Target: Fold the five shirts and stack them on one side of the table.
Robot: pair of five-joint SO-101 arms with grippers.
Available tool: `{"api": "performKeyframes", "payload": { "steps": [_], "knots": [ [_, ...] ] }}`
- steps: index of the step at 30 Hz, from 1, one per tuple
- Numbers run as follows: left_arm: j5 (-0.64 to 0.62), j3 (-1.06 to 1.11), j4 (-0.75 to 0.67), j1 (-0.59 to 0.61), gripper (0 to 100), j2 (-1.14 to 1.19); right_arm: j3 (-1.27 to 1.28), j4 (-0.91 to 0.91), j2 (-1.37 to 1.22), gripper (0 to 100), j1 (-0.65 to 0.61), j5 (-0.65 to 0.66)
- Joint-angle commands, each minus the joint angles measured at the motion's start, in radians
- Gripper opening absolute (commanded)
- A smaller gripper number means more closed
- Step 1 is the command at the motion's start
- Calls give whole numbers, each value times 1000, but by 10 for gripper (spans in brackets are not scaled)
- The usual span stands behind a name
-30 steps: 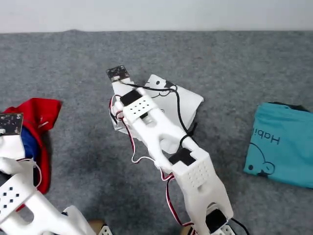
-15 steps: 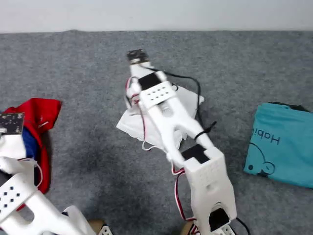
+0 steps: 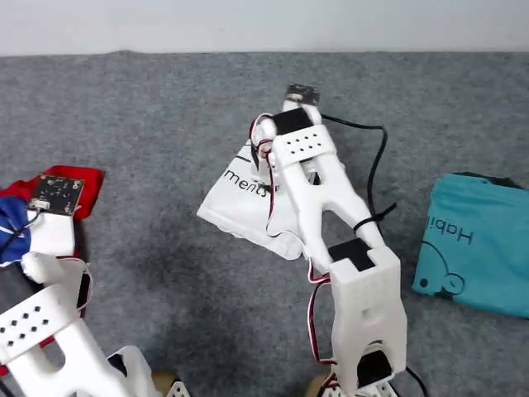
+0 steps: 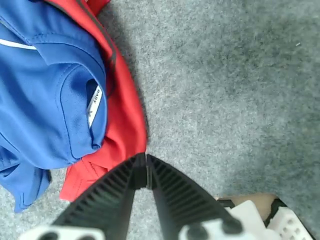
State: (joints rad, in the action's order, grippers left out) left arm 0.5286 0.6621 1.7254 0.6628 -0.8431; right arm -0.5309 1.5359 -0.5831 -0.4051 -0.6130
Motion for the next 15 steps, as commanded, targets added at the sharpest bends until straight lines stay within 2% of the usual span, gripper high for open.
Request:
{"api": "performKeyframes", "payload": {
  "steps": [1,7,15],
  "knots": [
    [3,-12,26,-8,5,-21,-55,-42,67,415,30,-21],
    [3,-12,26,-6,5,-21,-49,-177,50,409,73,-17],
    [3,-7,26,-6,5,-21,-54,-240,-111,409,85,-20]
  ]
}}
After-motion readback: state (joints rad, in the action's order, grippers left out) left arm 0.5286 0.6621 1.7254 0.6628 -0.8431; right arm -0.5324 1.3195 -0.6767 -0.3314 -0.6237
